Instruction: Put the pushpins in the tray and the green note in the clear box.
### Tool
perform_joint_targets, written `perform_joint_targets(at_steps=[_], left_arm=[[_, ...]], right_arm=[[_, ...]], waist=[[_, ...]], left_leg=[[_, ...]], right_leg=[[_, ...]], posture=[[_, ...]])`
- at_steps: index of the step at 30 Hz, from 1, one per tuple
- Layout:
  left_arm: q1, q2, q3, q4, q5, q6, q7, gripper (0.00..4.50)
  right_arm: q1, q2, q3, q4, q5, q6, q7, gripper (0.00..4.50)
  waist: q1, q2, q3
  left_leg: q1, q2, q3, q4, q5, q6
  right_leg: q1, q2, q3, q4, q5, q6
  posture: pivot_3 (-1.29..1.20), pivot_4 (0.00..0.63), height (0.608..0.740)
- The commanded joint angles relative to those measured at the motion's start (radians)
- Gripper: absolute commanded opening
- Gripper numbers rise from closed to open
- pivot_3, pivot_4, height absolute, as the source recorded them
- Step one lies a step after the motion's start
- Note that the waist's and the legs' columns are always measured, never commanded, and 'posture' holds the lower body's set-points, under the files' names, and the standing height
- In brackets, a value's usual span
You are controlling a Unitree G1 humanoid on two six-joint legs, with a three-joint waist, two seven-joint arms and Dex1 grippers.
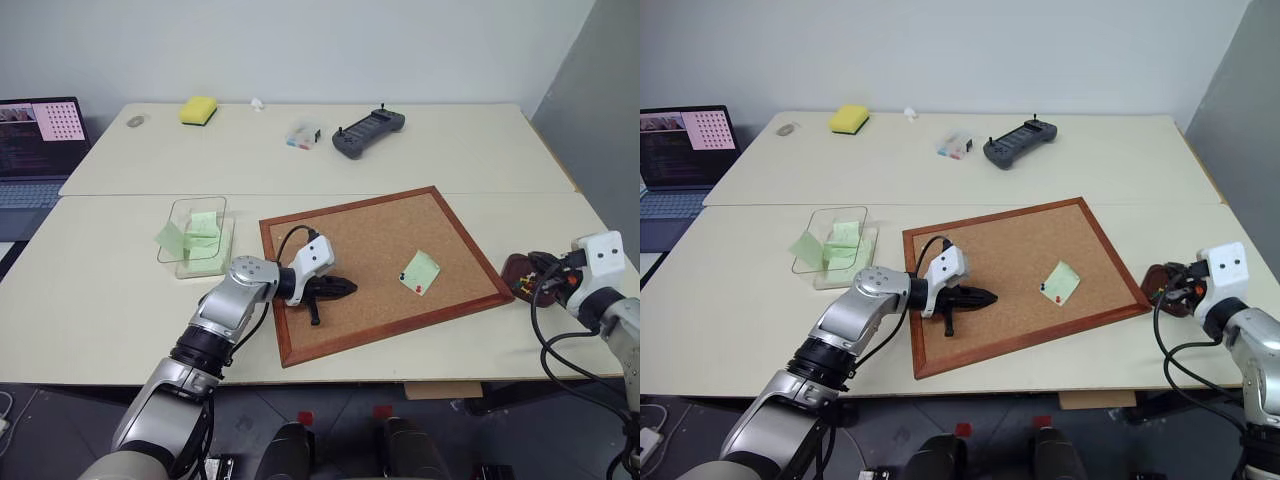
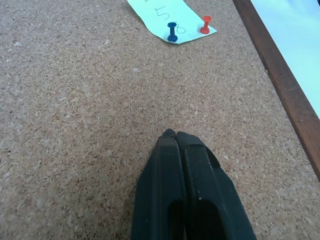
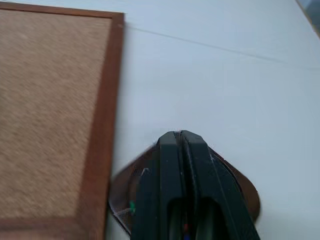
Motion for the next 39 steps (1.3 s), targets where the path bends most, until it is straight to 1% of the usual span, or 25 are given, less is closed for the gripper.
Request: perform_joint_targets(at_steps=[1,5,9,10,11,12,13,14,15,17,18,19,21,22,26,29,31,32,35,39], left_arm=[[-0.01,-0.015,-0.041,0.036,0.039,-0.011,-0.013,0.0],[-0.01,-0.015,-0.039,0.032,0.043,-0.014,-0.025,0.0],[0.001,-0.005,-0.04,0.019,0.049,-0.018,-0.033,0.0],[0.003,-0.004,-0.039,0.016,0.049,-0.016,-0.033,0.0],[0.004,-0.004,-0.037,0.014,0.048,-0.013,-0.032,0.0],[0.006,-0.003,-0.035,0.011,0.048,-0.011,-0.031,0.0],[0.008,-0.002,-0.033,0.008,0.047,-0.009,-0.03,0.0],[0.009,-0.001,-0.032,0.005,0.046,-0.007,-0.03,0.0],[0.01,0.001,-0.032,0.005,0.046,-0.007,-0.031,0.0],[0.012,0.002,-0.032,0.002,0.046,-0.007,-0.033,0.0],[0.012,0.002,-0.032,0.0,0.045,-0.006,-0.034,0.0],[0.013,0.001,-0.033,-0.003,0.045,-0.004,-0.032,0.0],[0.014,-0.002,-0.034,-0.007,0.044,-0.001,-0.03,0.0],[0.014,-0.003,-0.034,-0.007,0.044,-0.001,-0.03,0.0],[0.013,-0.005,-0.035,-0.007,0.045,-0.001,-0.03,0.0],[0.012,-0.008,-0.036,-0.006,0.045,-0.002,-0.029,0.0],[0.012,-0.01,-0.037,-0.006,0.045,-0.002,-0.028,0.0],[0.011,-0.012,-0.038,-0.004,0.045,-0.003,-0.028,0.0],[0.009,-0.015,-0.038,0.0,0.045,-0.005,-0.028,0.0],[0.009,-0.017,-0.037,0.002,0.045,-0.006,-0.027,0.0]], right_arm=[[-0.052,0.021,-0.009,0.07,-0.006,-0.059,-0.029,0.04],[-0.094,0.038,-0.011,0.144,0.0,-0.062,-0.042,0.04],[-0.112,0.057,-0.013,0.175,0.017,-0.058,-0.037,0.04],[-0.116,0.06,-0.012,0.181,0.016,-0.059,-0.038,0.24],[-0.118,0.061,-0.01,0.187,0.014,-0.061,-0.037,0.24],[-0.12,0.061,-0.008,0.191,0.012,-0.063,-0.037,0.49],[-0.121,0.061,-0.007,0.194,0.011,-0.065,-0.035,0.64],[-0.123,0.06,-0.006,0.198,0.01,-0.066,-0.035,0.98],[-0.127,0.06,-0.006,0.203,0.01,-0.068,-0.036,1.11],[-0.134,0.058,-0.004,0.213,0.006,-0.071,-0.036,1.63],[-0.135,0.056,-0.004,0.215,0.004,-0.073,-0.036,1.77],[-0.135,0.055,-0.005,0.216,0.005,-0.074,-0.035,2.05],[-0.135,0.053,-0.006,0.217,0.006,-0.074,-0.033,2.45],[-0.135,0.052,-0.007,0.216,0.007,-0.073,-0.032,2.59],[-0.135,0.046,-0.012,0.204,0.018,-0.064,-0.025,3.44],[-0.135,0.04,-0.015,0.201,0.024,-0.058,-0.019,3.95],[-0.135,0.034,-0.015,0.205,0.024,-0.057,-0.019,4.38],[-0.136,0.03,-0.013,0.209,0.022,-0.059,-0.019,4.48],[-0.139,0.024,-0.011,0.221,0.021,-0.062,-0.02,4.48],[-0.166,0.041,-0.058,0.217,0.091,0.004,-0.041,4.48]], waist=[[-0.001,0.0,0.0],[0.0,0.001,-0.001],[0.001,0.001,-0.001],[0.001,0.001,-0.001],[0.001,0.001,-0.001],[0.001,0.001,-0.001],[0.001,0.001,-0.001],[0.001,0.001,-0.001],[0.0,0.001,-0.001],[-0.001,0.001,-0.001],[-0.001,0.001,-0.001],[-0.001,0.001,-0.001],[-0.001,0.001,-0.001],[-0.001,0.001,-0.001],[-0.001,0.001,-0.001],[-0.001,0.001,-0.001],[-0.001,0.001,-0.001],[-0.001,0.001,-0.001],[0.0,0.001,-0.001],[0.0,0.001,-0.001]], left_leg=[[0.0,0.0,0.0,0.0,0.0,0.0],[0.001,0.0,0.0,0.0,0.001,0.001],[0.0,0.0,-0.001,0.0,0.001,0.001],[0.0,0.0,-0.001,-0.001,0.001,0.001],[0.0,0.0,-0.001,-0.001,0.001,0.001],[0.0,0.0,-0.001,-0.001,0.001,0.001],[0.0,0.0,-0.001,-0.001,0.001,0.001],[0.0,0.0,-0.001,-0.001,0.001,0.001],[0.0,0.0,-0.001,-0.001,0.001,0.001],[0.0,0.0,-0.001,-0.001,0.001,0.001],[0.0,0.0,-0.001,-0.001,0.001,0.001],[0.0,0.0,-0.001,-0.001,0.001,0.001],[0.0,0.0,-0.001,-0.001,0.001,0.001],[0.0,0.0,-0.001,-0.001,0.001,0.001],[0.0,0.0,-0.001,-0.001,0.001,0.001],[0.0,0.0,-0.001,-0.001,0.001,0.001],[0.0,0.0,-0.001,-0.001,0.001,0.001],[-0.001,0.0,-0.001,-0.001,0.001,0.001],[-0.001,0.0,-0.001,-0.001,0.001,0.001],[-0.001,0.0,-0.001,-0.001,0.001,0.001]], right_leg=[[0.001,0.0,0.0,0.0,0.0,0.0],[0.001,0.0,0.001,0.0,0.0,0.0],[0.001,0.0,-0.001,0.0,0.0,0.0],[0.001,0.0,0.0,0.0,0.0,0.0],[0.001,0.0,0.0,0.0,0.0,0.0],[0.0,0.0,0.0,0.0,0.0,0.0],[0.0,0.0,0.0,0.0,0.0,0.0],[0.0,0.0,0.0,0.0,0.0,0.0],[0.0,0.0,0.0,-0.001,0.0,0.0],[0.0,0.0,0.0,-0.001,0.0,0.0],[0.0,0.0,0.0,-0.001,0.0,0.0],[0.0,0.0,0.0,-0.001,0.0,0.0],[0.0,0.0,0.0,-0.001,0.0,0.0],[0.0,0.0,0.0,-0.001,0.0,0.0],[0.0,0.0,0.0,-0.001,0.0,0.0],[0.0,0.0,0.0,-0.001,0.0,0.0],[0.0,0.0,0.0,-0.001,0.0,0.0],[0.0,0.0,0.0,-0.001,0.0,0.0],[0.0,0.0,0.0,-0.001,0.0,0.0],[0.0,0.0,0.0,-0.001,0.0,0.0]], posture=[[0.0,0.15,0.74],[0.0,0.15,0.74],[0.0,0.15,0.74],[0.0,0.15,0.74],[0.0,0.15,0.74],[0.0,0.15,0.74],[0.0,0.15,0.74],[0.0,0.15,0.74],[0.0,0.15,0.74],[0.0,0.15,0.74],[0.0,0.15,0.74],[0.0,0.15,0.74],[0.0,0.15,0.74],[0.0,0.15,0.74],[0.0,0.15,0.74],[0.0,0.15,0.74],[0.0,0.15,0.74],[0.0,0.15,0.74],[0.0,0.15,0.74],[0.0,0.15,0.74]])
